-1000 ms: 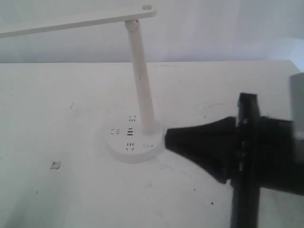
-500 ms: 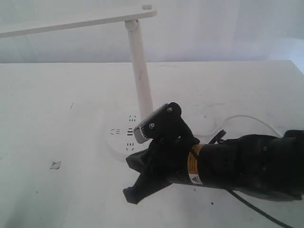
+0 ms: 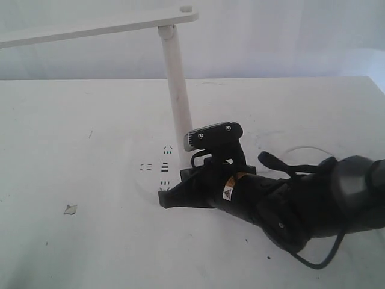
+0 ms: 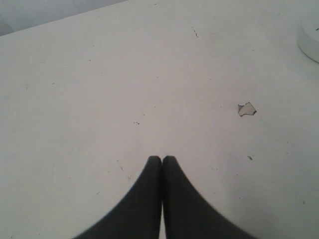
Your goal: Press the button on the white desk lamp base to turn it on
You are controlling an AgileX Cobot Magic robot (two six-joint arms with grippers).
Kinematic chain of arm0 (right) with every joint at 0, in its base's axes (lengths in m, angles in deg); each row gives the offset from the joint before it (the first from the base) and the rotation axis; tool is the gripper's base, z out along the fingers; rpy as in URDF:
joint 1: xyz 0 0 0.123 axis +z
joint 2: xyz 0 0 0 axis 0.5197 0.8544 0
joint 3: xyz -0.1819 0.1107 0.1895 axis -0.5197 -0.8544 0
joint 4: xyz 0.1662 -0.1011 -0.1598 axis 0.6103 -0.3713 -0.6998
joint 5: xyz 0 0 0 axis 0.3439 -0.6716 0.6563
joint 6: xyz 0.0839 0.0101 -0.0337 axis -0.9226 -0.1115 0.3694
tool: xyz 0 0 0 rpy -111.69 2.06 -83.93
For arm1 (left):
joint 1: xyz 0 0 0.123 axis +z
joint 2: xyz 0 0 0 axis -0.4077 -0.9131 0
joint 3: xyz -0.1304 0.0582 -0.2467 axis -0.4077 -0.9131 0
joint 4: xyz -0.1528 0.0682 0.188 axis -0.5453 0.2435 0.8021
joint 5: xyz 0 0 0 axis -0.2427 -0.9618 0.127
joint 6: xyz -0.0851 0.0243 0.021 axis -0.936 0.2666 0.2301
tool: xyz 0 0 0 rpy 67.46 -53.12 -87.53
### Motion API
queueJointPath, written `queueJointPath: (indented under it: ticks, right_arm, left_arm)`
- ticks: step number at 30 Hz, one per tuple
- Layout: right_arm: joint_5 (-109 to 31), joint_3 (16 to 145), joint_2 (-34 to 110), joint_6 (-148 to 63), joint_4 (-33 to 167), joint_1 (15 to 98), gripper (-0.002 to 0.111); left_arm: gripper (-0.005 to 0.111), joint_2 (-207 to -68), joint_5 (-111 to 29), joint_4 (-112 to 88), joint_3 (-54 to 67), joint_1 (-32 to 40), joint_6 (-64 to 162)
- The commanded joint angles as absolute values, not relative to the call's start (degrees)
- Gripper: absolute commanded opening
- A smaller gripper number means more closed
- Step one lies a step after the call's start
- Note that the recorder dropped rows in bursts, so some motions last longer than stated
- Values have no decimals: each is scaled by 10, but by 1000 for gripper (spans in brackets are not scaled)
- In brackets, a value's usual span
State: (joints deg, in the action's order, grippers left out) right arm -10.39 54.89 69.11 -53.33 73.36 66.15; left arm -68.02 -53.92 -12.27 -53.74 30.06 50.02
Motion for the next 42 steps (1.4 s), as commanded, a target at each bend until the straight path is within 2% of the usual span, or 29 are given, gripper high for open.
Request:
queueJointPath:
  ticks: [1, 28, 42]
  right_arm:
    - [-90, 552, 714, -519, 747, 663, 0]
    - [-107, 614, 769, -519, 749, 661, 0]
    - [-144, 614, 769, -440, 851, 661, 0]
  left_arm:
    - [0, -677, -538, -129, -540, 302, 499]
    - [0, -677, -538, -129, -540, 302, 499]
    - [0, -677, -538, -129, -540, 302, 499]
